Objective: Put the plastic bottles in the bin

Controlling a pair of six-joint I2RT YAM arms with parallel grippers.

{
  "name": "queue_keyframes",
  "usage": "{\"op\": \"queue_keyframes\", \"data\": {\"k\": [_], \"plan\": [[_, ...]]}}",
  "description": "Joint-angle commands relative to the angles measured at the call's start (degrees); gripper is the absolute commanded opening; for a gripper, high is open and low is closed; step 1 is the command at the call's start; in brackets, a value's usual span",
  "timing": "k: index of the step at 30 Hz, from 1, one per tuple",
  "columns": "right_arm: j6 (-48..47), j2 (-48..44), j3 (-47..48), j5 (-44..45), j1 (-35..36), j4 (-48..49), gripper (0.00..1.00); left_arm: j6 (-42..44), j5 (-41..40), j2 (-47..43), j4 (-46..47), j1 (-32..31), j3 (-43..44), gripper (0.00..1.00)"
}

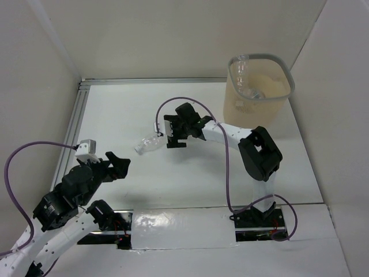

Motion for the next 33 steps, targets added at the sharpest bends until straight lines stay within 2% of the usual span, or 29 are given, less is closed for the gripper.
{"op": "queue_keyframes", "data": {"k": [1, 10, 12, 18, 21, 22, 25, 26, 27, 29, 33], "plan": [[-8.2, 1.0, 1.7, -1.8, 2.2, 4.6, 0.99, -1.3, -1.3, 0.0, -1.2, -0.2, 1.0, 1.0], [-8.2, 7.0, 4.7, 3.9, 4.6, 10.8, 0.99, -0.1, -0.8, -1.9, -0.1, -0.2, -0.1, 1.0], [-9.4, 8.4, 7.4, 3.9, 4.6, 9.3, 0.99, 0.4, -0.3, -1.9, -0.1, -0.2, -0.1, 1.0], [-15.8, 14.3, 15.1, -2.1, 4.0, -1.2, 0.99, 0.9, 0.9, -2.6, 1.0, -0.2, -0.6, 1.0], [-23.0, 18.8, 21.0, -8.4, 2.6, -12.2, 0.99, 0.9, 1.4, -3.7, 1.6, -0.2, -0.6, 1.0], [-26.4, 20.2, 25.4, -10.4, 1.9, -19.0, 0.99, 1.6, 1.9, -3.7, 1.6, -0.2, -0.6, 1.0], [-30.5, 25.8, 32.8, -13.3, 1.2, -30.9, 0.91, 2.2, 1.9, -4.8, 2.2, -0.2, -1.1, 1.0], [-33.5, 28.3, 38.5, -14.1, 0.7, -41.9, 0.86, 2.7, 2.6, -5.4, 2.7, -0.2, -1.1, 1.0], [-33.5, 28.3, 38.6, -14.1, 0.7, -42.0, 0.85, 2.7, 2.6, -5.4, 2.7, -0.2, -1.1, 1.0], [-34.6, 29.7, 39.3, -13.5, 1.2, -48.2, 0.74, 3.2, 3.1, -6.6, 3.2, -0.2, -1.6, 1.0], [-33.8, 26.1, 31.2, -12.9, 1.8, -48.5, 0.52, 3.7, 3.7, -7.1, 3.8, -0.2, -1.6, 1.0]]}}
